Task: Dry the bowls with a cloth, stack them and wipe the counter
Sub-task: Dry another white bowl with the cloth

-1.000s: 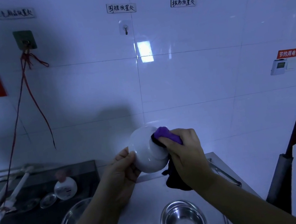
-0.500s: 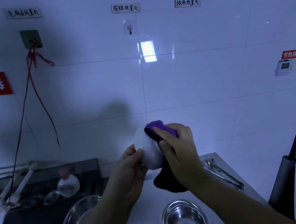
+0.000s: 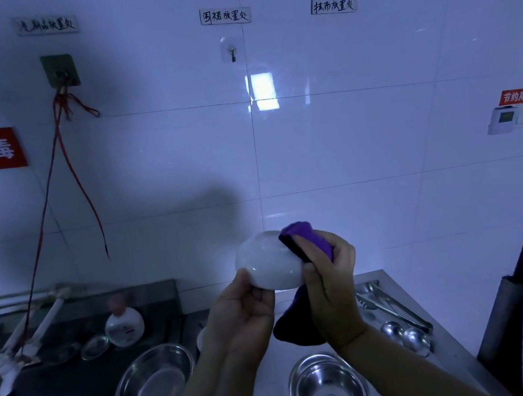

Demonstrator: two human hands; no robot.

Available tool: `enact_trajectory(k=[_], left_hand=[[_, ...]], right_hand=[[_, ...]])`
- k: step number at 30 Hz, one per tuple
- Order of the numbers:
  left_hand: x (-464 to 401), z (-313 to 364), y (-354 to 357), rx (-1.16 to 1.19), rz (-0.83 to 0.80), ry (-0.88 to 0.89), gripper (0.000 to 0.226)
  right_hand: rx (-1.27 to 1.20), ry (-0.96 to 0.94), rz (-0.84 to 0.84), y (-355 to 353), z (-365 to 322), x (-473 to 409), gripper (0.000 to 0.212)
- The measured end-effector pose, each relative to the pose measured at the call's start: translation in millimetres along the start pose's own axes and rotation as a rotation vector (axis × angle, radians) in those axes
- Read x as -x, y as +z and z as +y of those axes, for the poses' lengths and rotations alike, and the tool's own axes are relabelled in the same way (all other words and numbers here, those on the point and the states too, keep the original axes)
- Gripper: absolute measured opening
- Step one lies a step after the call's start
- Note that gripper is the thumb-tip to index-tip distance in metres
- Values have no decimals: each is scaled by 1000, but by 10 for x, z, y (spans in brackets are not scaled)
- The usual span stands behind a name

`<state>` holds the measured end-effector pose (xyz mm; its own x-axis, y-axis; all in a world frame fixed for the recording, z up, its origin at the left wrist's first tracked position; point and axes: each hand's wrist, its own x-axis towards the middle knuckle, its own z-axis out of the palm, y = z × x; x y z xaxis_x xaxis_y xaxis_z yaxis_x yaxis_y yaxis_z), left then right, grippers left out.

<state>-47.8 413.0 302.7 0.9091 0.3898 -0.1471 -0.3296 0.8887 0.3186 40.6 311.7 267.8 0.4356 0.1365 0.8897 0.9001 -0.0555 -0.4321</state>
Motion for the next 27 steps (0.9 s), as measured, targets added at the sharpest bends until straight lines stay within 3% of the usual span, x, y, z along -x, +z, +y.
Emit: enact_trajectory(k=[5,7,8,11,16,21,27], left_hand=[[-35,23,-53,39,41,-11,24],[-17,30,-100,24,52,-28,24],[-4,30,-120,15,60,-38,24],[1,37,-195,-11,98,-46,23],[-6,134,-404,-148,21,-17,22],[4,318,-694,-550,-105,23,22],[22,497,-1073,-953,-173,-17,30]], right_hand=[[255,-152,-50,136,-63,160,37],[472,-199,-55,211,-26,276,67],[488,-212,-52,232,-8,326,72],[214,-133,-13,224,2,334,36],[-364,473,-41,209,-51,322,36],[-420,652,-257,203,13,254,33],[-228,559,-454,396,-24,296,30]])
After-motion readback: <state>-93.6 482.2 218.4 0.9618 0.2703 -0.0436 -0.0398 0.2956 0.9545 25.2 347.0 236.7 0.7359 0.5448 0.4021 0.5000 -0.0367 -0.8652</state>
